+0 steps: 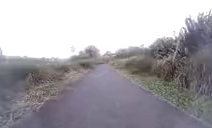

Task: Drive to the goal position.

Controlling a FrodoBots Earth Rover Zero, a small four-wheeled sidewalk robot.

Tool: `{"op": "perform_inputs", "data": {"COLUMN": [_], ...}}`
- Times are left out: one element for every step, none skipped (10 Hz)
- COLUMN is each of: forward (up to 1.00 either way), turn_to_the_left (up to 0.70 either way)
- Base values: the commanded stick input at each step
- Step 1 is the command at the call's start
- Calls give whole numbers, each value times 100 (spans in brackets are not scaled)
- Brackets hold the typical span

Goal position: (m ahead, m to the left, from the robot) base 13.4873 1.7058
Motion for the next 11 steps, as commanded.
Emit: {"op": "perform_inputs", "data": {"forward": [70, 70, 70, 70, 70, 70, 70, 70, 70, 70, 70], "turn_to_the_left": [0, 0, 0, -35, -35, -35, -35, -35, -35, -21, -11]}}
